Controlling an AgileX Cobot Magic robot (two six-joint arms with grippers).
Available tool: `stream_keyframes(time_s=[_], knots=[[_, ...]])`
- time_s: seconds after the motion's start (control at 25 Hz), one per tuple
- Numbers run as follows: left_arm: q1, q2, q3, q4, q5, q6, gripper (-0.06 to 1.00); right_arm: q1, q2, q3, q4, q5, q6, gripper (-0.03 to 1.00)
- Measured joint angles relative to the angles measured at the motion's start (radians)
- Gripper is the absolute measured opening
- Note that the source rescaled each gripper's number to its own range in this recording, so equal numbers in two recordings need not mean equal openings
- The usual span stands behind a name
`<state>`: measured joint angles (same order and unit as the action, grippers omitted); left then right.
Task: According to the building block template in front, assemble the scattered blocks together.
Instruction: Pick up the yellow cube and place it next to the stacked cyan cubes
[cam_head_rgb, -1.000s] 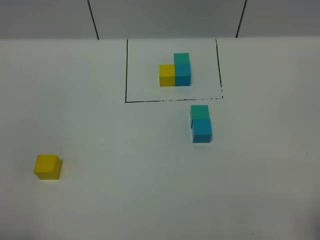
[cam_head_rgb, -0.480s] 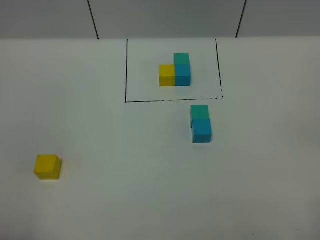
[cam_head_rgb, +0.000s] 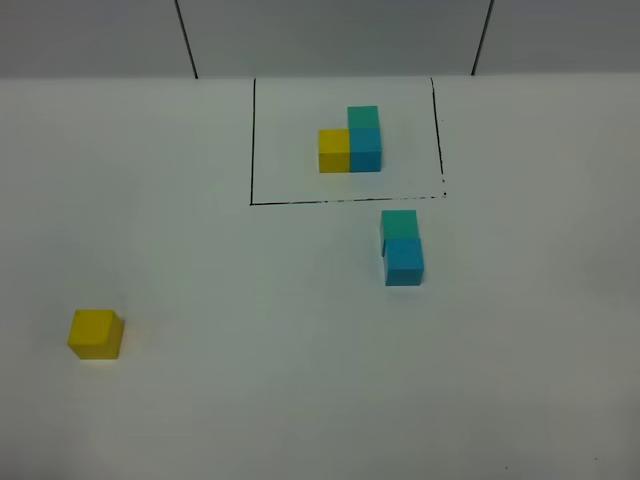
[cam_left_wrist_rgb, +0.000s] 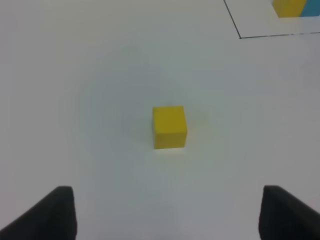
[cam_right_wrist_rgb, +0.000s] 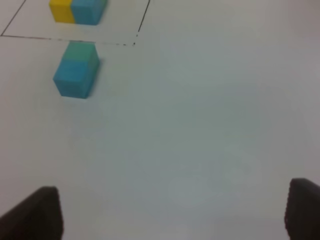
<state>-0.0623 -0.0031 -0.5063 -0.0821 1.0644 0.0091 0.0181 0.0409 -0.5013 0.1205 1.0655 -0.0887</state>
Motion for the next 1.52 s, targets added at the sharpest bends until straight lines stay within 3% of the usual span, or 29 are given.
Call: stream_keyframes(time_s=[0.76,1.04,1.52], knots=[[0.0,0.0,0.0,0.0,0.0,0.0,0.62,0.0,0.0,0.0,-0.035,0.001,0.011,0.73],[0.0,0.0,0.0,0.0,0.0,0.0,0.62,-0.067,0.0,0.0,-0.047,0.001,0.018,0.73],[0.0,0.0,0.0,0.0,0.0,0.0,0.62,-0.068,0.0,0.0,-0.048,0.001,0.019,0.73]])
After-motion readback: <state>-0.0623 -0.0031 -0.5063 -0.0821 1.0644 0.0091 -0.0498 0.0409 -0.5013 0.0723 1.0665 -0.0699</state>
